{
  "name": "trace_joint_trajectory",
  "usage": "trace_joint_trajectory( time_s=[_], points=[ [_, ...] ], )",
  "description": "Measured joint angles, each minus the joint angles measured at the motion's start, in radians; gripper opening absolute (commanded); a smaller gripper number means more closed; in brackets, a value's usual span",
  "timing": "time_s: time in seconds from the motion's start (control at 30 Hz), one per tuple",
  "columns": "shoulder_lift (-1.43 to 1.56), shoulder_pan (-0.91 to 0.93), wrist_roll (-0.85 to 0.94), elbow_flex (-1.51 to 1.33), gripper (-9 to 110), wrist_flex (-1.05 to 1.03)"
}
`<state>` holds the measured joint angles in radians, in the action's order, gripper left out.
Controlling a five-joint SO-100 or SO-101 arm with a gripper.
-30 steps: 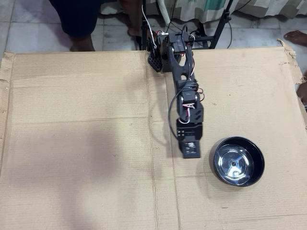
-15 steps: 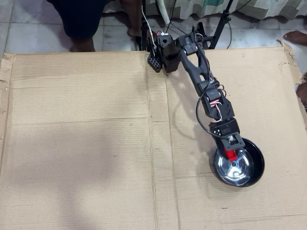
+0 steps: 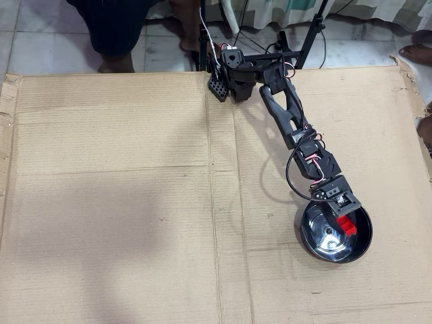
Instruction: Grasp a lego block and put it in the bin.
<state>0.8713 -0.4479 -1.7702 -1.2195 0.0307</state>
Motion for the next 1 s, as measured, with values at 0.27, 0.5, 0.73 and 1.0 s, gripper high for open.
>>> trace_joint_trajectory(
  time_s=[0.27, 0.5, 0.73, 1.0],
  points=[
    [-0.003, -0.002, 0.0, 0.008, 30, 0.0],
    [0.009, 0.034, 0.011, 0.012, 30, -0.133],
    [0.207, 0.11, 0.06, -0.089, 30, -0.362],
    [0.515, 0.241, 0.115, -0.367, 30, -0.474]
  ],
)
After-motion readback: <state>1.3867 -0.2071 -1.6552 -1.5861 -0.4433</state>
